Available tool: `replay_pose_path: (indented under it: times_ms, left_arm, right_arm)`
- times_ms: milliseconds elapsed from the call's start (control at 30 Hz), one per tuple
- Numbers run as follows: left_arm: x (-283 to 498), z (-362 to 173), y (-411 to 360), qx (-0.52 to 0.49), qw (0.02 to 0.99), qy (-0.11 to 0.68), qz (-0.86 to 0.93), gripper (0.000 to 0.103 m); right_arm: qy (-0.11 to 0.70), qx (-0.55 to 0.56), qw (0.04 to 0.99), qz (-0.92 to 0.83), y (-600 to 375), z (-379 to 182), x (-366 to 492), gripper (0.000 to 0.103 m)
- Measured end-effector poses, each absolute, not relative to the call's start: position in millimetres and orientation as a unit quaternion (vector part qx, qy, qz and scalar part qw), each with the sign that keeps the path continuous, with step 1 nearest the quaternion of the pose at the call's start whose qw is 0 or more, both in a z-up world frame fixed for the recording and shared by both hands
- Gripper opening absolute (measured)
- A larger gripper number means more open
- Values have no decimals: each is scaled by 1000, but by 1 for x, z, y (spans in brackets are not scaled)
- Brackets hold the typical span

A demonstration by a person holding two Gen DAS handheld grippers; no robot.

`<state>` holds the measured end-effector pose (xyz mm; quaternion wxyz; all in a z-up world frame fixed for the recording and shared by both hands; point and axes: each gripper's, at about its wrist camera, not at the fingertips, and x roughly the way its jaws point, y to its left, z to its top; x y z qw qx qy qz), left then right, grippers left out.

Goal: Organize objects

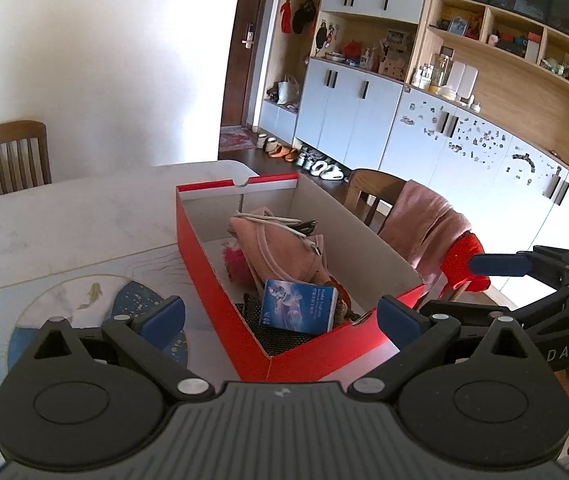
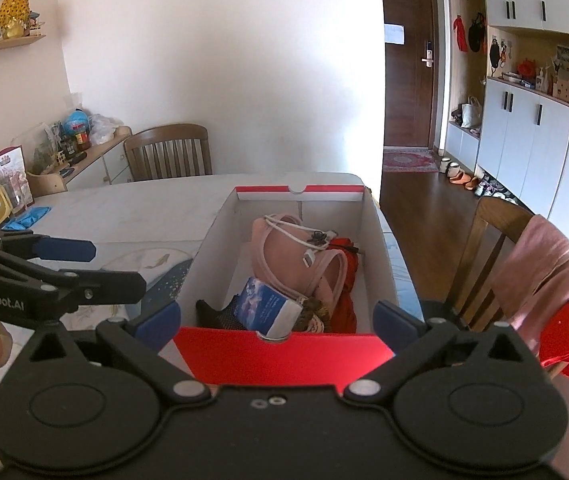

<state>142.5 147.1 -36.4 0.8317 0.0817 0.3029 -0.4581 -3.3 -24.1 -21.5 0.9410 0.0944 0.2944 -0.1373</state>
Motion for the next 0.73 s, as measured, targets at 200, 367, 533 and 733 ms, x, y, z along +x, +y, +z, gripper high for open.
replay_pose_path:
  times_ms: [200,367,533,733]
  left_arm:
    - [142,-37,147,87,834,301,-454,103]
    - [142,-38,147,89,834,302,-453,103]
    - [144,-39,148,86,836,299,-451,103]
    - [147,-39,153,82,836,299,-453,103]
  right_arm:
    - [294,92,941,-137,-23,-21,-4,102]
    - [298,96,940,-136,-21,-23,-2,102]
    - [302,93,939,-137,-17,-23,-1,102]
    - [304,91,938,-138,-15,-23,2,102]
